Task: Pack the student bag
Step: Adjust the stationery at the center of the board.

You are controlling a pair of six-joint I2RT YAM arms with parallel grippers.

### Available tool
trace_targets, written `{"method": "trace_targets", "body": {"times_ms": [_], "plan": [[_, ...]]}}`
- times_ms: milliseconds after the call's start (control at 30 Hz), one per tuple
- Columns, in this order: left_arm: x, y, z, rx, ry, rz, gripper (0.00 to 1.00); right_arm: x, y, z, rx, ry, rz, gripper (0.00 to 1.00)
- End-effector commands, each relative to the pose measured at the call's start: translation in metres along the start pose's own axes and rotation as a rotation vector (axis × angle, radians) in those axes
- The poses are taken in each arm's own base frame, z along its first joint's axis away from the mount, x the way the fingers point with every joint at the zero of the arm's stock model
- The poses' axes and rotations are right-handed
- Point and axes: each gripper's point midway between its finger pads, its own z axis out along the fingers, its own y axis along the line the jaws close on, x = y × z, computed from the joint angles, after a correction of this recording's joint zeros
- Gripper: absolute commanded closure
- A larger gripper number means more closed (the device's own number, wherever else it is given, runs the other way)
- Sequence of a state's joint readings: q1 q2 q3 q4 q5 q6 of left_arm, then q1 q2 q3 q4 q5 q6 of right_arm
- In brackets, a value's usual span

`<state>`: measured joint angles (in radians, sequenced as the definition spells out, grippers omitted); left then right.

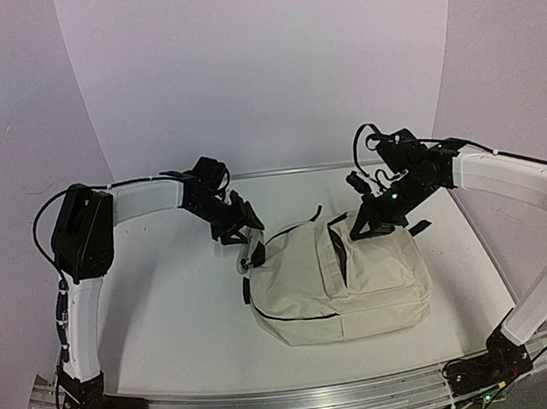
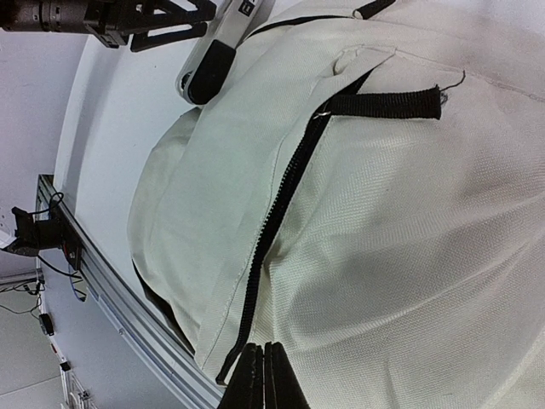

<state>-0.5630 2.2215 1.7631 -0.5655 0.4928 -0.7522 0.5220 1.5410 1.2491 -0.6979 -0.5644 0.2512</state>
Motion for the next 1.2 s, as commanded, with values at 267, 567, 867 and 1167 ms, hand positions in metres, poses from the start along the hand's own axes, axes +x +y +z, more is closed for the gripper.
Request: {"method": "trace_targets", "body": {"times_ms": [267, 567, 867, 1167], "plan": [[-0.008, 0.030, -0.008, -0.059, -0.029, -0.055, 0.39, -0.005, 0.001, -0.005, 0.012, -0.022, -0.022, 0.97], [-0.024, 0.015, -0.036, -0.099, -0.109, 0.004, 0.36, -0.003, 0.002, -0.006, 0.010, -0.025, -0.025, 0.97], [-0.017, 0.044, -0.044, -0.499, -0.024, 0.068, 0.35, -0.003, 0.002, -0.005, 0.008, -0.022, -0.025, 0.97], [0.007, 0.053, -0.023, -0.572, 0.069, 0.090, 0.21, -0.004, 0.001, -0.001, 0.007, -0.012, -0.018, 0.97]]}}
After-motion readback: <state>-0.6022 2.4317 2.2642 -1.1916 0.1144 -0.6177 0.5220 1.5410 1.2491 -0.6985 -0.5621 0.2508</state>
